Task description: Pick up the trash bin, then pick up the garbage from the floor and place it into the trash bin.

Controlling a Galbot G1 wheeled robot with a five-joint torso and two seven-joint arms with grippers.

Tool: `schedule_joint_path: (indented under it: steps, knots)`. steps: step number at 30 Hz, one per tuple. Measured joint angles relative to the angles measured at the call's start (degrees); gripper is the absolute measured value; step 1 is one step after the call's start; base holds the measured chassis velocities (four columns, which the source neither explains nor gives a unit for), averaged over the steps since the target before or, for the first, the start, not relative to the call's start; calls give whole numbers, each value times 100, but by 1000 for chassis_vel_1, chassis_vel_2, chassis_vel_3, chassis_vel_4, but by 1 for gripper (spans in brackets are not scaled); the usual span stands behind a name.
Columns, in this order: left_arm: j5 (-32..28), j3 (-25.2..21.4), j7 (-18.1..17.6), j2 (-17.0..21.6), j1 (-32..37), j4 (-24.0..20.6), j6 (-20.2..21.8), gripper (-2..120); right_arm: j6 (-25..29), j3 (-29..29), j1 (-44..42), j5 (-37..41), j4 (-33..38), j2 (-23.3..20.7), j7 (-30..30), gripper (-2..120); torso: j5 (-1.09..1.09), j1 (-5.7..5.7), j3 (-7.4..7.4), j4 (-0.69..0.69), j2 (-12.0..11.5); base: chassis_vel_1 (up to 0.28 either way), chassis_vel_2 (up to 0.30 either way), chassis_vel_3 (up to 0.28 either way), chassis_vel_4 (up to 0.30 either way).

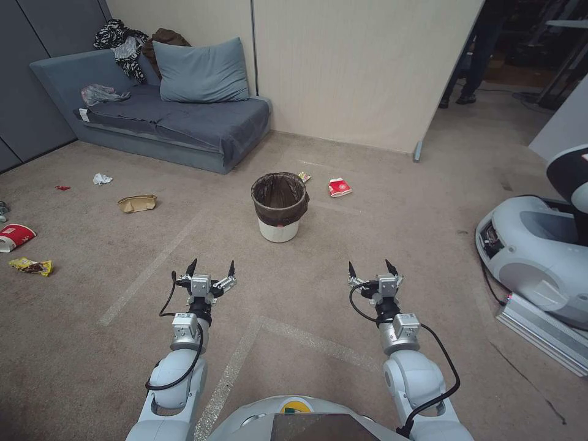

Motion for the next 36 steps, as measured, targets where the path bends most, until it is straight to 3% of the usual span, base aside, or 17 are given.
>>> schedule_joint_path:
  steps: [18,21,22,24,26,28,36]
  knots:
    - [2,-6,-54,0,-2,5,-15,100,16,1,1,0,-2,2,12,100,0,0,0,0,0,0,0,0,0]
    - [36,-117,-551,-3,-36,178,-193,100,379,48,46,-5,-130,51,249,100,0,0,0,0,0,0,0,0,0]
    - [36,-117,-551,-3,-36,178,-193,100,379,48,46,-5,-130,51,249,100,0,0,0,0,0,0,0,0,0]
    - [81,-229,-1098,-9,-75,367,-391,100,915,121,121,-31,-323,132,601,100,0,0,0,0,0,0,0,0,0]
    - [96,-267,-1271,-11,-86,429,-455,100,1088,145,145,-41,-383,158,716,100,0,0,0,0,0,0,0,0,0]
    - [130,-372,-1727,-17,-116,587,-641,100,1584,215,209,-69,-560,229,1040,100,0,0,0,-1,0,0,0,0,0]
    - [121,-428,-1878,-16,-80,564,-917,100,1995,265,183,-38,-568,241,1133,100,0,0,0,-1,0,0,0,0,0]
